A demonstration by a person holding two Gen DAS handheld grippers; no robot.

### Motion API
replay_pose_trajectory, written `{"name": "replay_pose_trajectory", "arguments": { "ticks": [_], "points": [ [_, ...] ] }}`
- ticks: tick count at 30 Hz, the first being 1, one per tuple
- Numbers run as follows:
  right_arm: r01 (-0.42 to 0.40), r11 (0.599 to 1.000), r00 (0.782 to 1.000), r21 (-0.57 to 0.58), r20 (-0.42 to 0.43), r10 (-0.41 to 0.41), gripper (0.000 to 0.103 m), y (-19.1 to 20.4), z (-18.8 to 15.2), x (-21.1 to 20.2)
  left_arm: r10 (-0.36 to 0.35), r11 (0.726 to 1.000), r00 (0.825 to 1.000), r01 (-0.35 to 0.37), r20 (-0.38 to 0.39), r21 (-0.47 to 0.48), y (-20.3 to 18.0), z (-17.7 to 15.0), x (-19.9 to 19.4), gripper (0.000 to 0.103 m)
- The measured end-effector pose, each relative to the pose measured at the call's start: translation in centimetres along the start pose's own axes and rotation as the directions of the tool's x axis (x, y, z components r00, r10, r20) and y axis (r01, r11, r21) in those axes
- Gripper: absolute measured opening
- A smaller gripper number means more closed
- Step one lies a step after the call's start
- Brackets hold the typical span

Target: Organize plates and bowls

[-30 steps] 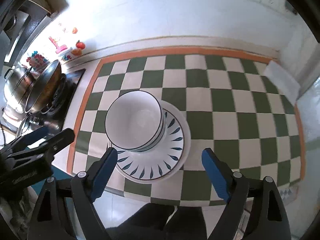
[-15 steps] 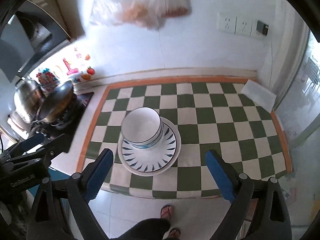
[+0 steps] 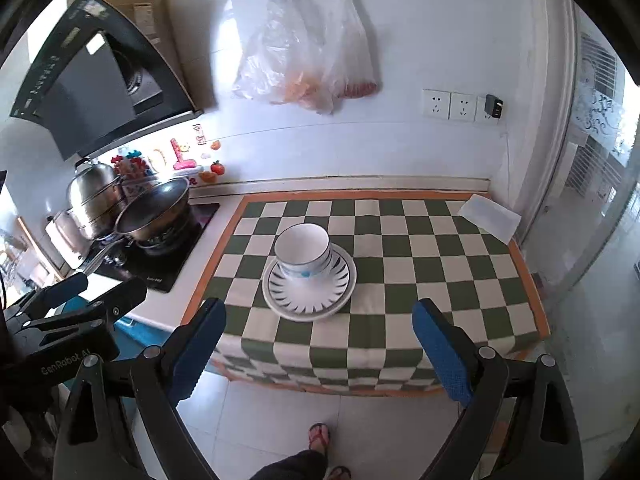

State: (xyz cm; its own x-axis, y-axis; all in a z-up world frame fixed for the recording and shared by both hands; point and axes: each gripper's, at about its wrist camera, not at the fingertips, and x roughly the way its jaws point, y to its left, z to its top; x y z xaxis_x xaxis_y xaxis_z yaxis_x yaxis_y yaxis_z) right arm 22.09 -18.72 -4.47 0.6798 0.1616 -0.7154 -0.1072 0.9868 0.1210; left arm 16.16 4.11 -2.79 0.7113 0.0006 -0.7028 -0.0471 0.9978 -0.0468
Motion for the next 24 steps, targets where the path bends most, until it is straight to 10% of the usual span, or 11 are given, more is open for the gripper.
{"name": "replay_pose_trajectory", "arguments": {
  "ticks": [24],
  "points": [
    [0.096,0.995,0.99,0.021,0.102,-0.097,0.097,2.8,-2.9,-8.8,-0.008,0.999,0.994,0.003,0.106,0.047,2.1,-2.4,-7.0,0.101]
  ]
}}
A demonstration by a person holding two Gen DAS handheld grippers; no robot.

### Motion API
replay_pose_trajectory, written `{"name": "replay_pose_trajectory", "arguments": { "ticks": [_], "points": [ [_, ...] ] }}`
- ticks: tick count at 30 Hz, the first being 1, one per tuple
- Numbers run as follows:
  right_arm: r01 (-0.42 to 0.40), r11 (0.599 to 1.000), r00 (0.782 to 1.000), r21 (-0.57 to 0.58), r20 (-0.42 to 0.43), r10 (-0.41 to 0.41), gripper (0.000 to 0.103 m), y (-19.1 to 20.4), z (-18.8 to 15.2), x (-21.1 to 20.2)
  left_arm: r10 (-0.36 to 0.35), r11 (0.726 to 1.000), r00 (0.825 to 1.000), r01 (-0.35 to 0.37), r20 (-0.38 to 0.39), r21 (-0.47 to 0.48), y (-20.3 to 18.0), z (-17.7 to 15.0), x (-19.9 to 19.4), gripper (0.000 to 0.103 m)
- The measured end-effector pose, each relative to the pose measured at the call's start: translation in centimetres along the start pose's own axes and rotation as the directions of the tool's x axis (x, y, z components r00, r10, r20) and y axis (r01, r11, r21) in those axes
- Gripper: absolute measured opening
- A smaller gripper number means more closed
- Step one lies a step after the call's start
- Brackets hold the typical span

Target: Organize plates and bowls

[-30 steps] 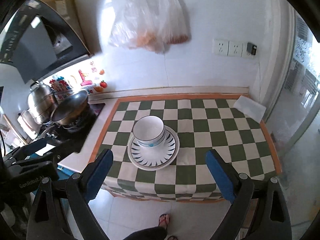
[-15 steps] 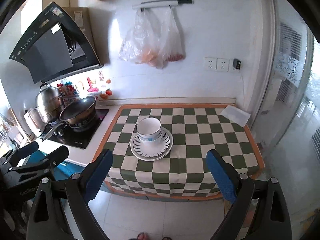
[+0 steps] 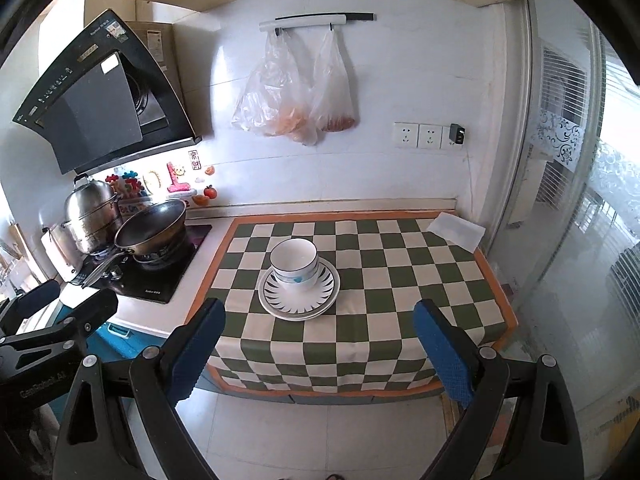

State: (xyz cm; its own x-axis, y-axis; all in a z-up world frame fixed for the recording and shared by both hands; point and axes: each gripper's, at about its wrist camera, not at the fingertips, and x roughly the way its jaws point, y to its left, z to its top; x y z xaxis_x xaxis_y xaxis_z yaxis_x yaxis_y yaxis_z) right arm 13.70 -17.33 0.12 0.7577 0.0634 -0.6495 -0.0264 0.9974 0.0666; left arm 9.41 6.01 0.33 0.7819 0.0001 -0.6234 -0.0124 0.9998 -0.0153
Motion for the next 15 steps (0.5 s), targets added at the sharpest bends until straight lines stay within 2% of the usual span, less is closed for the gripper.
{"name": "replay_pose_trajectory", "arguments": {
  "ticks": [15],
  "points": [
    [0.021,1.0,0.999,0.005,0.026,-0.021,0.097,1.3,-0.2,-0.7,-0.004,1.0,1.0,0.004,0.01,-0.002,0.4,-0.1,-0.4,0.101]
  ]
}}
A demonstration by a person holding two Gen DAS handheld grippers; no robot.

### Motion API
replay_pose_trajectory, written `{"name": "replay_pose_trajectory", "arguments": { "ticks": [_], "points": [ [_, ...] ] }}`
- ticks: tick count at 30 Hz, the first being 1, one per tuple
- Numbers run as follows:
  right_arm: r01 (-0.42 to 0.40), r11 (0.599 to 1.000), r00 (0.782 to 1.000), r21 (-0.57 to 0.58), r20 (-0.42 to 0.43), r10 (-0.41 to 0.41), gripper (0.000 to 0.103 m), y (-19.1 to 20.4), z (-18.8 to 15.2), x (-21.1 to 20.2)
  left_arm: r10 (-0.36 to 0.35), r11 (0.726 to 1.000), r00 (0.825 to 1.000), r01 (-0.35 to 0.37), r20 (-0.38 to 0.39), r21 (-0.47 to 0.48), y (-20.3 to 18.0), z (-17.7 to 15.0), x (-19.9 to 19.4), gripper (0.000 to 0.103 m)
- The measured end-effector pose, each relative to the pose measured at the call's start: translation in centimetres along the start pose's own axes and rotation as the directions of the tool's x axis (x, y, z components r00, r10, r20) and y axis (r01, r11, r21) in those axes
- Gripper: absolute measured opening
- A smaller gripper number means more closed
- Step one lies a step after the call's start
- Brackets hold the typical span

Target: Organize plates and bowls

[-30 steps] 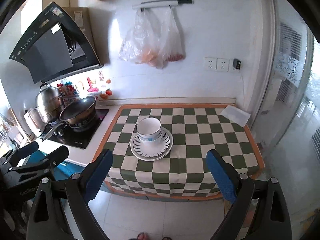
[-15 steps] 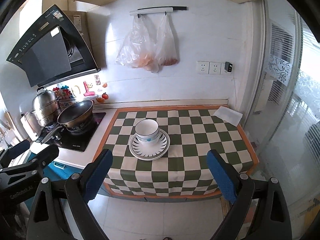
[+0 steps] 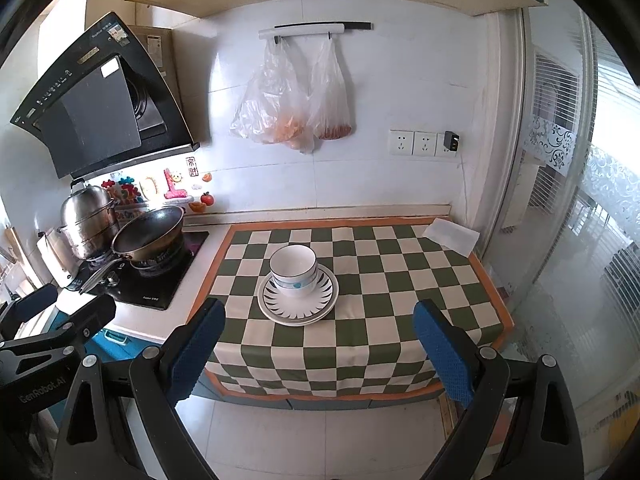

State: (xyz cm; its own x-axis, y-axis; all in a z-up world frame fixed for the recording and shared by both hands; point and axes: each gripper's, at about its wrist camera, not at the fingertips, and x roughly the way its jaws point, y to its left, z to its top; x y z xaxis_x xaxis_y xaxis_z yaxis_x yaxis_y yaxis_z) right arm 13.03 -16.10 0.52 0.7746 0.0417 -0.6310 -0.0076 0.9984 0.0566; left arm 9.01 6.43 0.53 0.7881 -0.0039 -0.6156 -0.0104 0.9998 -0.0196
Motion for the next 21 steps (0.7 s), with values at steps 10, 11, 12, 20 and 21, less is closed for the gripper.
{"name": "replay_pose_trajectory", "arguments": {
  "ticks": [10,11,12,20,21],
  "points": [
    [0.01,1.0,1.0,0.007,-0.008,-0.01,0.097,0.49,-0.43,-0.25,-0.006,1.0,1.0,0.006,0.0,0.003,0.32,0.1,0.09,0.101],
    [0.011,1.0,1.0,0.008,-0.009,-0.011,0.097,0.52,-0.5,-0.25,-0.009,1.0,1.0,0.009,-0.001,0.003,0.36,0.12,0.11,0.101],
    [0.012,1.0,1.0,0.005,-0.008,-0.012,0.097,0.43,-0.45,-0.21,-0.009,1.0,1.0,0.009,-0.001,0.002,0.38,0.12,0.09,0.101],
    [0.012,1.0,1.0,0.005,-0.005,-0.012,0.097,0.58,-0.69,-0.39,-0.005,1.0,1.0,0.005,0.002,0.002,0.37,-0.03,-0.07,0.101],
    [0.011,1.0,1.0,0.005,-0.005,-0.011,0.097,0.58,-0.69,-0.39,-0.007,1.0,1.0,0.007,0.0,0.002,0.34,0.01,-0.03,0.101]
  ]
}}
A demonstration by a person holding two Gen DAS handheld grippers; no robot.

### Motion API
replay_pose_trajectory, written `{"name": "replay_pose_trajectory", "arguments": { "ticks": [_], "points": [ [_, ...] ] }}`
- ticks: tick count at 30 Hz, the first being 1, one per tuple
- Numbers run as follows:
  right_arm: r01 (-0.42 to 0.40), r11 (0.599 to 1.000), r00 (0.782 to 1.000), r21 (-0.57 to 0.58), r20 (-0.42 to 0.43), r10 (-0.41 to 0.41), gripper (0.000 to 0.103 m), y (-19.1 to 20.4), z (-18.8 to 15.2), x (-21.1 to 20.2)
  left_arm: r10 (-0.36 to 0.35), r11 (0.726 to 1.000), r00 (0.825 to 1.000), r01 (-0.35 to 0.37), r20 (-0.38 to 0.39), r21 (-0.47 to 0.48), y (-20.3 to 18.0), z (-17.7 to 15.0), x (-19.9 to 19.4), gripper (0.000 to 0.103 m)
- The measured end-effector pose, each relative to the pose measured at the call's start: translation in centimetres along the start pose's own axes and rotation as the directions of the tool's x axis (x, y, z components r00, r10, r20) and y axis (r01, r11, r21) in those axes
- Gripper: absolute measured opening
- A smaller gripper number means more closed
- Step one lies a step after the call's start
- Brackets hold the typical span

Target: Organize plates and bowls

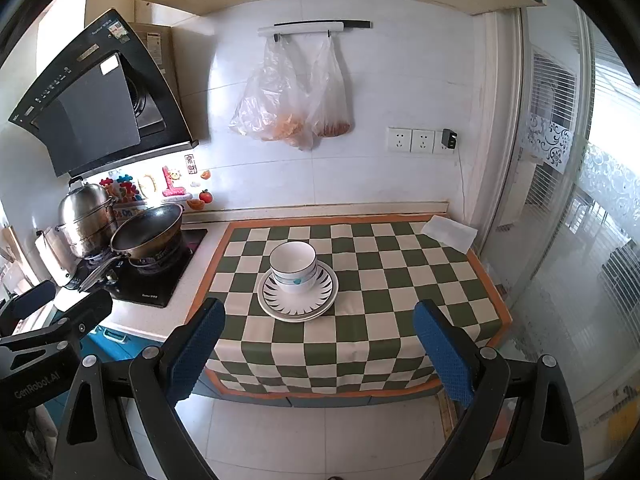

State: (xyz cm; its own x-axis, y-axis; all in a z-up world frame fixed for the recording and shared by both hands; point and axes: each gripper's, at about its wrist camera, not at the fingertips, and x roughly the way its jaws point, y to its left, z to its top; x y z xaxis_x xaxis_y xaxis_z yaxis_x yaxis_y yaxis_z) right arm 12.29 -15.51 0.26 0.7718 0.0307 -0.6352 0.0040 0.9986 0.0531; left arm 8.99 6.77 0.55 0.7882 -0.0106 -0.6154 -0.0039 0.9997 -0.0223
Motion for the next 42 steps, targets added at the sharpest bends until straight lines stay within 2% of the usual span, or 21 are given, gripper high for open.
{"name": "replay_pose_trajectory", "arguments": {
  "ticks": [42],
  "points": [
    [0.002,1.0,1.0,-0.011,-0.001,-0.002,0.097,-0.36,-0.09,-0.4,0.002,1.0,1.0,-0.002,0.0,-0.004,-0.55,-0.76,-0.58,0.101]
  ]
}}
